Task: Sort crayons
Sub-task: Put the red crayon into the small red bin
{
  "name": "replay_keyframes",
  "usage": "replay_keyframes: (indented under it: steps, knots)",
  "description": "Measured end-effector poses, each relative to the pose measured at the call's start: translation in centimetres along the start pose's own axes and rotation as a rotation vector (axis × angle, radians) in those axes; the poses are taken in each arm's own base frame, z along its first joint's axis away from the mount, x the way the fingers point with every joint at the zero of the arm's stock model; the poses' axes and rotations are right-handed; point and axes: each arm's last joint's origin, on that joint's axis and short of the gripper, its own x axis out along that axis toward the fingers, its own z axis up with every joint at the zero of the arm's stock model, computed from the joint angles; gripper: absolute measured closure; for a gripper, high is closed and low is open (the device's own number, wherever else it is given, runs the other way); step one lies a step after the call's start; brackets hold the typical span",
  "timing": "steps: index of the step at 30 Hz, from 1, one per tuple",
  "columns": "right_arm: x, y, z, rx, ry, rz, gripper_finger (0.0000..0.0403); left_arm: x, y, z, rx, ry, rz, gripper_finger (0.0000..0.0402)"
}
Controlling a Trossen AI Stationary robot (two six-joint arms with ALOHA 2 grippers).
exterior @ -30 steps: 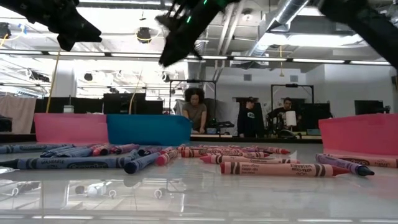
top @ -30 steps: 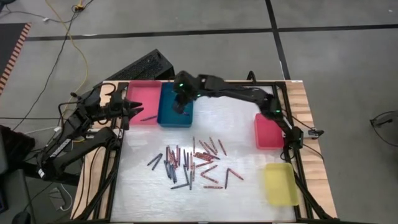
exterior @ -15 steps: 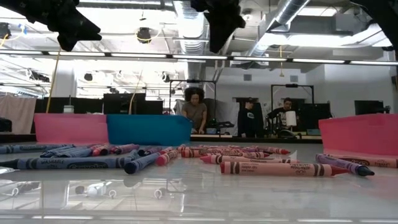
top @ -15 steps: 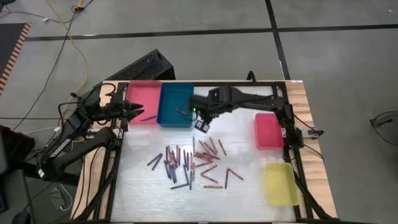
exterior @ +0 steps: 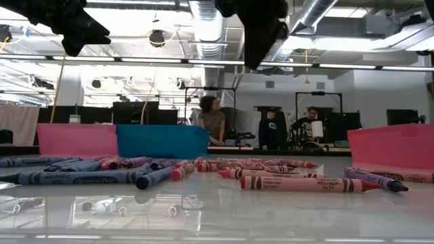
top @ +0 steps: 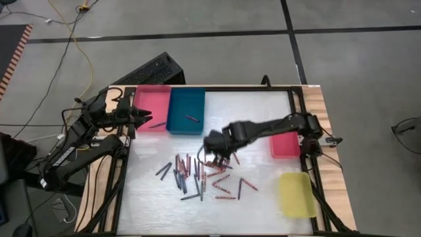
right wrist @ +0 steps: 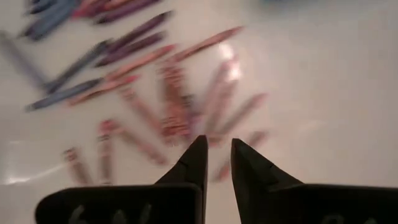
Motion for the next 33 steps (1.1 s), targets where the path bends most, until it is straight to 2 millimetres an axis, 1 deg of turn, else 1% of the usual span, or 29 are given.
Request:
replay_keyframes:
  steps: [2, 5, 8, 11, 14, 16, 19, 23, 27, 29, 33]
  knots:
    - [1.0, 0.7, -1.1, 0.021, -0.014, 0.064, 0.0337, 0.0, 0.0, 0.0, -0.001, 0.0, 0.0, 0.0291]
    - [2.2, 1.0, -3.0, 0.079, -0.031, 0.106, 0.0337, 0.0, 0.0, 0.0, -0.017, 0.001, 0.001, 0.0291]
    - [3.2, 0.5, -4.9, 0.186, -0.029, 0.073, 0.0337, 0.0, 0.0, 0.0, -0.041, 0.003, 0.002, 0.0291]
    - [3.5, -0.4, -6.7, 0.291, -0.018, 0.042, 0.0337, 0.0, 0.0, -0.2, -0.045, 0.022, 0.006, 0.0291]
    - [3.7, -1.3, -8.0, 0.357, 0.001, 0.024, 0.0337, 0.0, 0.1, -0.5, -0.066, 0.045, 0.023, 0.0291]
    - [4.2, -1.7, -8.6, 0.39, 0.017, 0.005, 0.0337, 0.0, 0.1, -0.5, -0.103, 0.045, 0.028, 0.0291]
    - [4.8, -2.1, -8.9, 0.414, 0.03, -0.013, 0.0332, 0.0, 0.1, -0.6, -0.097, 0.049, 0.035, 0.0291]
    - [5.8, -2.1, -8.8, 0.434, 0.017, 0.0, 0.0319, 0.0, 0.4, -0.7, -0.056, 0.058, 0.126, 0.0291]
    - [6.1, -1.8, -8.4, 0.44, -0.05, 0.032, 0.0305, 0.0, 0.4, -1.0, -0.076, 0.088, 0.103, 0.0291]
    - [6.2, -2.1, -8.2, 0.448, -0.061, 0.019, 0.0299, 0.0, 0.4, -1.2, -0.101, 0.107, 0.084, 0.0291]
    - [6.4, -3.1, -7.6, 0.464, -0.065, -0.011, 0.0287, -0.1, 0.4, -1.7, -0.121, 0.154, 0.1, 0.0291]
